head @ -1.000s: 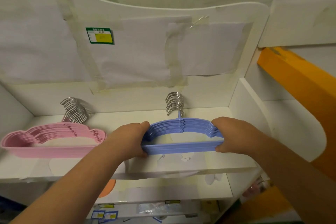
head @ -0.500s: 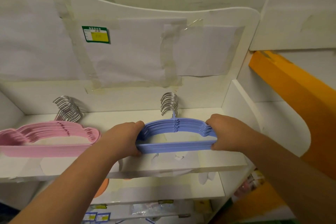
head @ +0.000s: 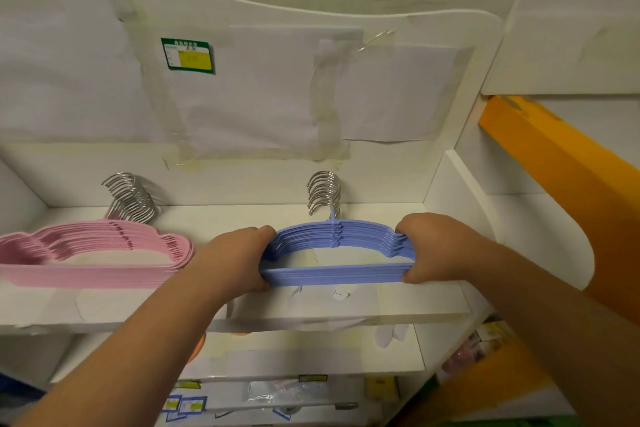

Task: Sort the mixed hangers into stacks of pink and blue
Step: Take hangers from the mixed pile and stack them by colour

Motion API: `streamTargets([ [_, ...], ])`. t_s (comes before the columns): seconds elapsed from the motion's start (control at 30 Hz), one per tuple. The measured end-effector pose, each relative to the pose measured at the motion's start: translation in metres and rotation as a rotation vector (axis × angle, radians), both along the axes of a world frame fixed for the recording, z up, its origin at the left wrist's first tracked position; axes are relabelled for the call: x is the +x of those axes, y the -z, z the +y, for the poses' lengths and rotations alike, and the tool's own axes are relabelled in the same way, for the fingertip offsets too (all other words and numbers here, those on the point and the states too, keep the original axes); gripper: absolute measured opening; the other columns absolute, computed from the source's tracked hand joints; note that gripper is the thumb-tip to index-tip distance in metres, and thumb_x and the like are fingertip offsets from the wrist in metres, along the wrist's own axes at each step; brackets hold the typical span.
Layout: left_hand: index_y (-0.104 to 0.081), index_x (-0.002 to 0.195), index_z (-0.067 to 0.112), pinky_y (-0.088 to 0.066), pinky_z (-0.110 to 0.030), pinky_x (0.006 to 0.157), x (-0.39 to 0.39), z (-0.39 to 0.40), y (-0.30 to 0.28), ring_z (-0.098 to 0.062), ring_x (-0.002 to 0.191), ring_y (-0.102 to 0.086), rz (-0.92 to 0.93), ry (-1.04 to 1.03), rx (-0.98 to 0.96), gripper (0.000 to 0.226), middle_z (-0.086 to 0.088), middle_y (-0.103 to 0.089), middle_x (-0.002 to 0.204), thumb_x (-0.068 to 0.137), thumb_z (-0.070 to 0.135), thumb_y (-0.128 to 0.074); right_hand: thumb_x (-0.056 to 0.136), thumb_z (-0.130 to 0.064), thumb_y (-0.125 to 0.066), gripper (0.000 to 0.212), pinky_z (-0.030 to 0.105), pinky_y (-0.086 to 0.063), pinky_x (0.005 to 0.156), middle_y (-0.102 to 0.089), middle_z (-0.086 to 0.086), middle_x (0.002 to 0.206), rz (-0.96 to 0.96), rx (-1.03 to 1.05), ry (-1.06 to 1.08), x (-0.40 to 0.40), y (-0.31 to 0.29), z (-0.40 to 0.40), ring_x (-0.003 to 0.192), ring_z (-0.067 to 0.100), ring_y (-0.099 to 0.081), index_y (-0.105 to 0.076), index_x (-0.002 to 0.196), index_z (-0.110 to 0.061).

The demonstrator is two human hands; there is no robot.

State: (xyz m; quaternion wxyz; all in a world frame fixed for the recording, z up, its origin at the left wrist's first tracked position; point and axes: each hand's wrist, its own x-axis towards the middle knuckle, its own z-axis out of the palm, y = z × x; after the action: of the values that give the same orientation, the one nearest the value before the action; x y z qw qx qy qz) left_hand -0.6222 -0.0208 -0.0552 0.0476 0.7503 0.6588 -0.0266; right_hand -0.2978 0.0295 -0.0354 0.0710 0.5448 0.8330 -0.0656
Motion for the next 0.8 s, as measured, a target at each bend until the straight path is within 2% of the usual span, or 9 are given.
streamTargets([
  [0.13,-0.039,0.095,0.033,-0.040,-0.027,0.062,0.0014,-0.0001,-0.0008,-0.014,0.078,-0.053,0.001,-0.009,-0.011,0.043,0.010,-0.053,0.088,0.068,0.042,-0.071,0.057,-0.051,-0.074,0.051,0.029,-0.052,0.068,-0.059,-0.008,0.090,0.002,-0.015,-0.005,-0.0006,-0.0042,0.0016,0.077,0.012,-0.058,-0.057,0.100,-0.029],
  [0.3,-0.040,0.096,0.034,-0.042,-0.028,0.064,0.0004,0.0005,0.0002,-0.014,0.078,-0.054,-0.008,-0.016,-0.014,0.043,0.010,-0.054,0.089,0.067,0.042,-0.071,0.062,-0.042,-0.073,0.041,0.022,-0.037,0.055,-0.052,-0.008,0.085,0.013,-0.007,-0.032,-0.0003,-0.0029,-0.0013,0.070,0.009,-0.053,-0.048,0.092,-0.029],
  [0.37,-0.041,0.095,0.033,-0.043,-0.028,0.064,0.0010,0.0005,0.0002,-0.014,0.078,-0.054,-0.002,-0.014,-0.006,0.042,0.010,-0.054,0.089,0.067,0.042,-0.071,0.061,-0.043,-0.074,0.042,0.022,-0.040,0.056,-0.052,-0.009,0.085,0.024,-0.011,-0.027,0.0007,-0.0004,-0.0008,0.071,0.009,-0.053,-0.049,0.093,-0.029],
  [0.5,-0.045,0.099,0.030,-0.041,-0.028,0.064,0.0025,-0.0018,0.0000,-0.015,0.079,-0.054,0.026,-0.008,0.021,0.041,0.008,-0.056,0.090,0.068,0.041,-0.070,0.059,-0.047,-0.074,0.049,0.029,-0.052,0.066,-0.055,-0.008,0.090,0.019,-0.043,-0.013,0.0006,0.0006,0.0053,0.076,0.012,-0.056,-0.053,0.098,-0.027],
  [0.63,-0.044,0.099,0.029,-0.038,-0.027,0.064,0.0035,-0.0008,-0.0022,-0.016,0.079,-0.053,0.040,-0.015,-0.001,0.043,0.007,-0.056,0.092,0.068,0.042,-0.071,0.062,-0.043,-0.074,0.047,0.029,-0.051,0.067,-0.057,-0.007,0.091,-0.011,-0.052,-0.017,-0.0034,0.0028,0.0052,0.076,0.013,-0.058,-0.053,0.099,-0.026],
  [0.8,-0.041,0.095,0.030,-0.036,-0.027,0.063,0.0038,-0.0019,-0.0057,-0.016,0.079,-0.052,0.022,-0.019,-0.018,0.043,0.008,-0.054,0.091,0.067,0.040,-0.072,0.057,-0.051,-0.077,0.053,0.029,-0.051,0.067,-0.057,-0.007,0.090,-0.011,-0.050,-0.009,-0.0029,-0.0009,0.0054,0.076,0.012,-0.058,-0.055,0.098,-0.026],
])
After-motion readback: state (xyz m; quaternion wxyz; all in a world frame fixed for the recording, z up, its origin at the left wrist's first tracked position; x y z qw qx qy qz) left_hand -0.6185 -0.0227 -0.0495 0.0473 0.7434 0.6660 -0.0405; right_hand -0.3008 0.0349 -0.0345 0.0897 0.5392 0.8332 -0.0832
